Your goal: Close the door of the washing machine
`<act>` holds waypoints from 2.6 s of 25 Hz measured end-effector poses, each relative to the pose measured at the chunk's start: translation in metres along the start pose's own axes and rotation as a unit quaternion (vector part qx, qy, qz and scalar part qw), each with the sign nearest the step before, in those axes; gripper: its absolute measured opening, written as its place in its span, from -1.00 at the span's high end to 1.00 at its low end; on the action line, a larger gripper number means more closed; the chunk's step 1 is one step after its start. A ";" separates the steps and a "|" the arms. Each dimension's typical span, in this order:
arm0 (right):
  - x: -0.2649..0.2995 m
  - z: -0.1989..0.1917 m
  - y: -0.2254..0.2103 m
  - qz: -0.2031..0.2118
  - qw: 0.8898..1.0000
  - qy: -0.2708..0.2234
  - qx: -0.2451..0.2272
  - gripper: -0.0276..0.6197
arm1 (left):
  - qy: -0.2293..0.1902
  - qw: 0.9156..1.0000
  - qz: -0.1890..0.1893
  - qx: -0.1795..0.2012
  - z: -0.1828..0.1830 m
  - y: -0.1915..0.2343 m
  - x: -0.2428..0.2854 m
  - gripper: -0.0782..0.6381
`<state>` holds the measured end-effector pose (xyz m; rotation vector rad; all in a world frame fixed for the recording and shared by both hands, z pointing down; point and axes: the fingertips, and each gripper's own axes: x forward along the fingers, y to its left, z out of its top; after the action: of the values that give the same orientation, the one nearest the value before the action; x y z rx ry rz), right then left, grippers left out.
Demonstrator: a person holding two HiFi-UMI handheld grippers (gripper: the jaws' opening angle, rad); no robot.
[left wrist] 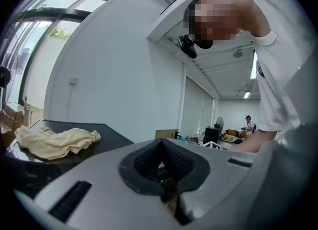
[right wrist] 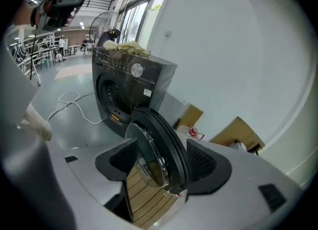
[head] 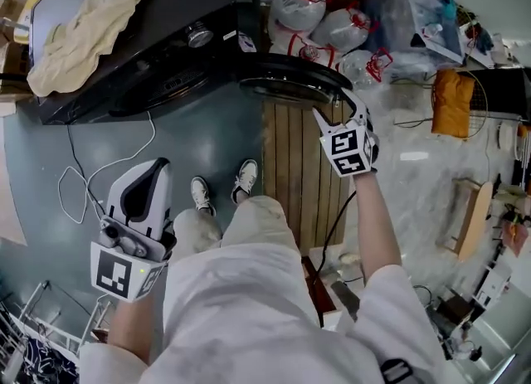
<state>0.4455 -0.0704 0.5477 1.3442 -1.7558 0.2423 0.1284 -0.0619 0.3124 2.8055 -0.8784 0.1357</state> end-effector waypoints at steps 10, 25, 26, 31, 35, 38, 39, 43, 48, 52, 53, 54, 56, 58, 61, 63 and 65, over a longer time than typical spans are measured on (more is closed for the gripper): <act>0.126 -0.021 -0.017 0.016 0.993 0.079 -0.087 -0.04 | 0.031 0.998 0.052 -0.018 -0.029 0.012 -0.014 0.77; 0.147 -0.030 -0.017 0.057 0.989 0.113 -0.071 -0.12 | 0.048 0.995 0.076 -0.044 -0.061 0.021 -0.041 0.77; 0.146 -0.030 -0.016 0.052 0.990 0.112 -0.068 -0.12 | 0.047 0.995 0.074 -0.044 -0.061 0.021 -0.042 0.77; 0.137 -0.035 -0.004 0.035 0.992 0.114 -0.045 -0.13 | 0.043 0.995 0.075 -0.047 -0.064 0.027 -0.052 0.77; 0.127 -0.038 0.010 0.032 0.993 0.110 -0.032 -0.12 | 0.041 0.995 0.071 -0.052 -0.065 0.030 -0.060 0.77; 0.119 -0.039 0.021 0.026 0.994 0.109 -0.017 -0.11 | 0.037 0.996 0.067 -0.054 -0.064 0.034 -0.065 0.77; 0.117 -0.039 0.025 0.025 0.994 0.109 -0.012 -0.10 | 0.036 0.996 0.066 -0.055 -0.063 0.036 -0.066 0.77; 0.110 -0.042 0.042 0.026 0.994 0.110 0.006 -0.08 | 0.032 0.996 0.061 -0.058 -0.064 0.041 -0.076 0.77; 0.100 -0.044 0.060 0.029 0.992 0.119 0.017 -0.02 | 0.027 0.996 0.054 -0.064 -0.065 0.047 -0.082 0.77; 0.096 -0.047 0.071 0.024 0.992 0.124 0.028 -0.01 | 0.025 0.996 0.048 -0.067 -0.066 0.050 -0.088 0.77; 0.095 -0.047 0.073 0.023 0.991 0.125 0.030 -0.01 | 0.025 0.996 0.047 -0.068 -0.065 0.052 -0.089 0.77; 0.094 -0.048 0.075 0.022 0.991 0.127 0.033 0.00 | 0.024 0.996 0.046 -0.068 -0.064 0.053 -0.090 0.77; 0.092 -0.049 0.079 0.023 0.990 0.135 0.039 0.01 | 0.023 0.997 0.044 -0.067 -0.061 0.058 -0.091 0.77; 0.090 -0.048 0.083 0.024 0.990 0.135 0.040 0.02 | 0.020 0.997 0.043 -0.066 -0.058 0.063 -0.091 0.77; 0.085 -0.048 0.092 0.026 0.989 0.136 0.046 0.05 | 0.015 0.997 0.041 -0.066 -0.054 0.069 -0.094 0.77; 0.080 -0.048 0.101 0.028 0.988 0.140 0.054 0.08 | 0.015 0.997 0.038 -0.067 -0.054 0.072 -0.098 0.77; 0.077 -0.045 0.110 0.031 0.988 0.140 0.059 0.10 | 0.014 0.997 0.035 -0.068 -0.056 0.074 -0.102 0.77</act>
<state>0.3736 -0.0510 0.6681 1.2717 -1.5669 0.5499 0.0003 -0.0529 0.3639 2.6423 -0.9434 0.1218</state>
